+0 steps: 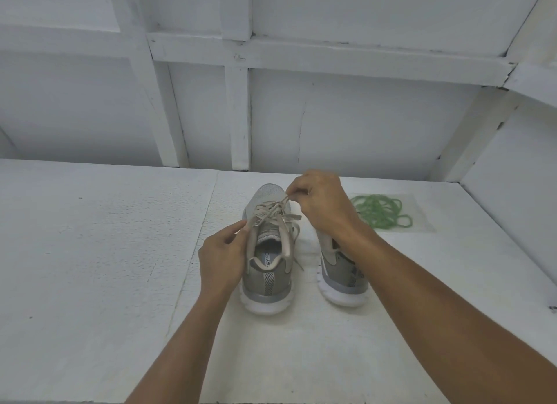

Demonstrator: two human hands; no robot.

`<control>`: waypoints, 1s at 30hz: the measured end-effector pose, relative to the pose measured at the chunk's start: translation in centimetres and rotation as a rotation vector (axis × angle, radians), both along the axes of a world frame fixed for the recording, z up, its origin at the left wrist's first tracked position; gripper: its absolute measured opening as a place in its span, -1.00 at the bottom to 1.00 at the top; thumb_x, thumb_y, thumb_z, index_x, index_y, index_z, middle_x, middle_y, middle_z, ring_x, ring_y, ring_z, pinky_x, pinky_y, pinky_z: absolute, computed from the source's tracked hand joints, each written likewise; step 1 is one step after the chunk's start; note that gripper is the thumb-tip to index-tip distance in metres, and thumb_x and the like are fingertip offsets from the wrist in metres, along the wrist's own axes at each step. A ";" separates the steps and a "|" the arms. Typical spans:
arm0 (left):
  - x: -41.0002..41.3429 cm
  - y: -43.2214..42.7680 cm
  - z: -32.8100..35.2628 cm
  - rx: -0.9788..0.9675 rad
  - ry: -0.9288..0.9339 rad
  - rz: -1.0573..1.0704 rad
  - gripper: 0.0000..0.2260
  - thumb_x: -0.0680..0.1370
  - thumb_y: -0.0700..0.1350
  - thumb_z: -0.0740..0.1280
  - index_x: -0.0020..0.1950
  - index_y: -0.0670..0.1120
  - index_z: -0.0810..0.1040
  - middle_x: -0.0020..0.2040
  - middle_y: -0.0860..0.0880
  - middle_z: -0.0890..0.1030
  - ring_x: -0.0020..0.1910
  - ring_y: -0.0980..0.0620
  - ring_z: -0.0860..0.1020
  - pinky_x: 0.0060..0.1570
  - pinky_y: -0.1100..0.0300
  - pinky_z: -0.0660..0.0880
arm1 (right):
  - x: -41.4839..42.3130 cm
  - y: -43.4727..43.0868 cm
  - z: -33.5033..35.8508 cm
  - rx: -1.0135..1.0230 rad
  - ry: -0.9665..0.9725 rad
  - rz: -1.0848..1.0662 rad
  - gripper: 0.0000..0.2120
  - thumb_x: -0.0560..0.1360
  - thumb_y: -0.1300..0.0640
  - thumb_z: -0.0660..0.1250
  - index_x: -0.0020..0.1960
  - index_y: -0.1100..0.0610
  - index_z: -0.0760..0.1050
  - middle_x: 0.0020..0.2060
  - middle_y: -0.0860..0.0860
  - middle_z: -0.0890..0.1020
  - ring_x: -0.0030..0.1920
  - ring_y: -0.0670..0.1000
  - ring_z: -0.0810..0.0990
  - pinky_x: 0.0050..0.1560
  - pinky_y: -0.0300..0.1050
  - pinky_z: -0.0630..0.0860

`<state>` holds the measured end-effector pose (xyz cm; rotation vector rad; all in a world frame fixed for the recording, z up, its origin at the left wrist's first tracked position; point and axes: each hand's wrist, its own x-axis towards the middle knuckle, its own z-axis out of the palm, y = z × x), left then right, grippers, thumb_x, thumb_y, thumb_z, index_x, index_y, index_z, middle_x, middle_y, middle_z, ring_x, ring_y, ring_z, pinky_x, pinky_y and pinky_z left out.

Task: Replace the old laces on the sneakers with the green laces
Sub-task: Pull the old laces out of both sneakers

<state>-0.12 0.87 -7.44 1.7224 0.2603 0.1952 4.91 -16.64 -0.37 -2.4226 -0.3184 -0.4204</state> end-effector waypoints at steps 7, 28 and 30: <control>0.0 0.1 -0.1 -0.007 0.008 0.002 -0.81 0.50 0.14 0.39 0.05 0.14 0.68 -0.28 0.34 0.63 -0.07 0.29 0.60 0.13 0.08 0.54 | 0.4 -1.0 0.8 0.033 -0.027 -0.060 -0.89 0.47 0.33 0.39 -0.08 0.24 0.68 -0.16 0.07 0.61 -0.19 -0.05 0.51 -0.22 -0.45 0.34; 0.9 -0.2 1.0 0.274 -0.190 -0.131 -0.79 0.56 0.05 0.35 0.20 0.15 0.53 0.08 0.17 0.53 -0.04 0.22 0.55 -0.10 0.29 0.48 | -3.9 1.3 0.3 -0.128 0.149 -0.121 -0.81 0.53 0.16 0.27 0.08 0.16 0.60 -0.04 0.07 0.64 -0.02 0.06 0.56 0.03 -0.01 0.52; 2.0 -0.1 1.5 0.394 -0.252 -0.203 -0.83 0.55 -0.06 0.36 0.13 0.11 0.58 0.13 0.12 0.52 0.07 0.15 0.52 0.04 0.19 0.49 | -4.7 1.9 -0.2 -0.092 0.239 -0.138 -0.83 0.52 0.05 0.32 -0.04 0.15 0.56 -0.14 0.05 0.62 -0.11 0.05 0.56 -0.09 -0.04 0.52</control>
